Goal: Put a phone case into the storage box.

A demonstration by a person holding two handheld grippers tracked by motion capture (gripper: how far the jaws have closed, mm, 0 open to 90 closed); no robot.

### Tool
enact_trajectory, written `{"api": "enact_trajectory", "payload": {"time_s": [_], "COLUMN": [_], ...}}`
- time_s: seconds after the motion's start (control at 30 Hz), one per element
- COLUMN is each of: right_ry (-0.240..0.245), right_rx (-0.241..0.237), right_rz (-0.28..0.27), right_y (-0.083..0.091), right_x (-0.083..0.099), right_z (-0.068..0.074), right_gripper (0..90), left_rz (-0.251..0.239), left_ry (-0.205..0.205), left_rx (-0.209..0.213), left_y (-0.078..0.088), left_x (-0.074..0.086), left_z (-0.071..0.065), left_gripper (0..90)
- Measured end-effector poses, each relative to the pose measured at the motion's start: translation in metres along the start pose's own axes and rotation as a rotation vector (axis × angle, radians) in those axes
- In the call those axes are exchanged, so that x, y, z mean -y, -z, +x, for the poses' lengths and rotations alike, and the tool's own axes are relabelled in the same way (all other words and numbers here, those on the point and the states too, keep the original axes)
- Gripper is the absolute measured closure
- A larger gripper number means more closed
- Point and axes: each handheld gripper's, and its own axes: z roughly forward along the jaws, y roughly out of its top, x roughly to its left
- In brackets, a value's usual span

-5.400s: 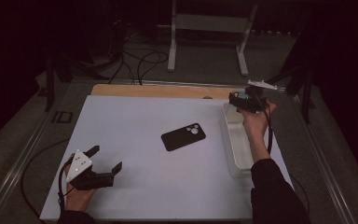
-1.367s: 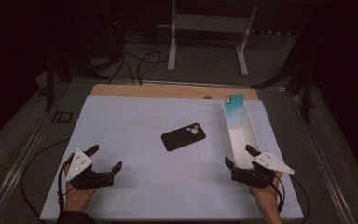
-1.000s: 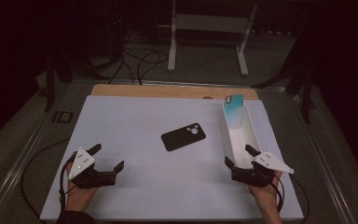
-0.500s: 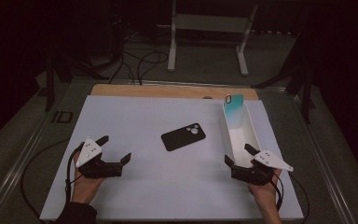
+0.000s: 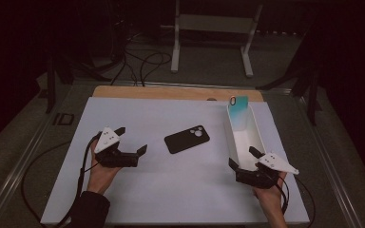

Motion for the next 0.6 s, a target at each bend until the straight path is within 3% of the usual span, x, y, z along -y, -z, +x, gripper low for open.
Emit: {"api": "enact_trajectory", "payload": {"time_s": [0.2,0.6], "right_ry": [0.000,-0.016], "right_rx": [-0.002,0.003], "right_rz": [-0.004,-0.020], "right_y": [0.001,0.006], "right_x": [-0.001,-0.001], "right_z": [0.001,-0.001], "right_gripper": [9.0,9.0], "left_rz": [0.019,0.071], "left_ry": [-0.024,-0.024], "left_rx": [0.015,0.043], "left_y": [-0.018,-0.058], "left_x": [-0.009,-0.016], "left_z": [-0.004,-0.006], "left_gripper": [0.0,0.0]}}
